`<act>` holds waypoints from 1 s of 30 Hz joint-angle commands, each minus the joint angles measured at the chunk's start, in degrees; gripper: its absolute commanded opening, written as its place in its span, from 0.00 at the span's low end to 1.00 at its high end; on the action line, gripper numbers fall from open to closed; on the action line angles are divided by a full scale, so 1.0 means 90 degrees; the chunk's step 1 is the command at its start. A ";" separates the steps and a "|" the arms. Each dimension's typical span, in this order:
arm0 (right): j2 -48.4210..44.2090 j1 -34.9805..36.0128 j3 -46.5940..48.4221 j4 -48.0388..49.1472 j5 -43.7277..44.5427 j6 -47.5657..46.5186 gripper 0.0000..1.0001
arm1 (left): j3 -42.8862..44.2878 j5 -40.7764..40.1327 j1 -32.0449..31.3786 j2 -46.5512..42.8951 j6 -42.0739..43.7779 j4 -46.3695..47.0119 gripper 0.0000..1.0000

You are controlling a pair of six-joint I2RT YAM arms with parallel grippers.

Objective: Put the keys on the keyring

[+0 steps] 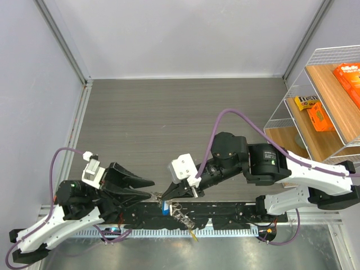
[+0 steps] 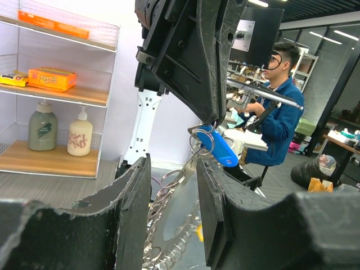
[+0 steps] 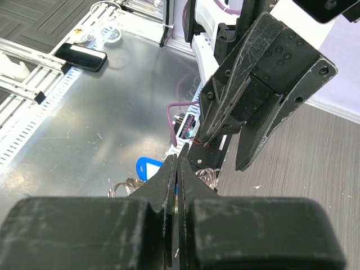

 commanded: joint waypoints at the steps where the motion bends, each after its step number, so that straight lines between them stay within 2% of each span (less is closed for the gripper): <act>1: -0.0262 0.0033 -0.0006 0.0530 -0.0143 0.0115 0.06 | -0.0003 -0.0118 0.0015 0.0081 -0.0051 0.0537 0.44; 8: -0.0262 0.0033 -0.0093 0.0637 0.0158 0.0241 0.06 | 0.0084 0.0126 0.0015 0.0413 -0.0169 0.0840 0.44; 18: -0.0380 0.0033 -0.0201 0.0950 0.1019 0.0769 0.05 | -0.0062 0.0019 0.0015 0.0140 -0.0188 0.0704 0.46; 30: -0.0136 0.0024 0.0375 0.0520 0.0619 0.0818 0.06 | -0.0140 -0.0118 0.0015 0.0344 0.0436 0.0820 0.54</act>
